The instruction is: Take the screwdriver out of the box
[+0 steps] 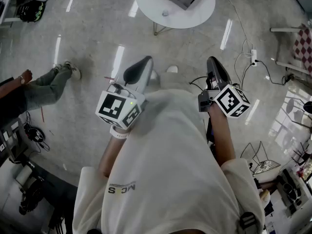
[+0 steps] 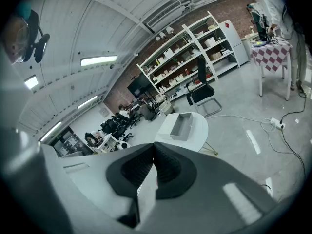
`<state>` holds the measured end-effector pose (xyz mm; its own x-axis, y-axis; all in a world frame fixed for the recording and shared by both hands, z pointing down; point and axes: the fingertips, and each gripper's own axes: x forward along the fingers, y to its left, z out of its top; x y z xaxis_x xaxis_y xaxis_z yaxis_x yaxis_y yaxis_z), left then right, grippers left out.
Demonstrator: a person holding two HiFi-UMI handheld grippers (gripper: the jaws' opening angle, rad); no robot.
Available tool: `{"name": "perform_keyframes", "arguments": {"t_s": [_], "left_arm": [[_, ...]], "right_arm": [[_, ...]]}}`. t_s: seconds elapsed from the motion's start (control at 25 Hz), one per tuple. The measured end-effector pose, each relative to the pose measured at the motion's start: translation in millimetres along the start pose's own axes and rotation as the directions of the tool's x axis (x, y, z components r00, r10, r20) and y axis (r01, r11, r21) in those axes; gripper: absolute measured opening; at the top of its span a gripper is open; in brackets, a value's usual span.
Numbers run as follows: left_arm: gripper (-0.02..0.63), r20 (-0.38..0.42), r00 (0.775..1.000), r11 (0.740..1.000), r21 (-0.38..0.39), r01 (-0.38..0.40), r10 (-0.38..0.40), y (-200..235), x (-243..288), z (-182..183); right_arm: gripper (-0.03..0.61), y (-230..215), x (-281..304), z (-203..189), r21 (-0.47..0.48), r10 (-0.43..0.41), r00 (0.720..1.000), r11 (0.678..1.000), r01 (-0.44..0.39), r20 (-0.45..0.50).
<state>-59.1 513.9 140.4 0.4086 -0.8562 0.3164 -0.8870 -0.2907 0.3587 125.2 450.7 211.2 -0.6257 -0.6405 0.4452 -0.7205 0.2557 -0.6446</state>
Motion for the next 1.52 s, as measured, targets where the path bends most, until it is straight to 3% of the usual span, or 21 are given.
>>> {"name": "perform_keyframes", "arguments": {"t_s": [0.32,0.88,1.2,1.52], "left_arm": [[0.0,-0.041,0.999,1.0,0.015,-0.006,0.007,-20.6,51.5,13.1],[0.0,-0.122,0.992,1.0,-0.015,-0.021,0.019,-21.2,123.0,4.1],[0.0,-0.138,0.99,0.999,-0.031,0.029,-0.033,44.5,179.5,37.7],[0.0,-0.149,0.977,0.988,-0.04,0.146,-0.15,143.8,241.7,109.6]], "right_arm": [[0.0,-33.8,2.0,46.8,0.005,0.003,1.0,1.0,-0.003,0.005],[-0.002,-60.4,41.4,75.5,-0.092,0.054,0.998,0.994,-0.057,-0.028],[-0.003,-62.0,113.1,113.2,-0.093,0.007,1.0,0.996,-0.008,-0.014],[-0.003,-19.3,218.3,170.9,-0.065,-0.068,0.997,0.995,0.07,0.045]]}}
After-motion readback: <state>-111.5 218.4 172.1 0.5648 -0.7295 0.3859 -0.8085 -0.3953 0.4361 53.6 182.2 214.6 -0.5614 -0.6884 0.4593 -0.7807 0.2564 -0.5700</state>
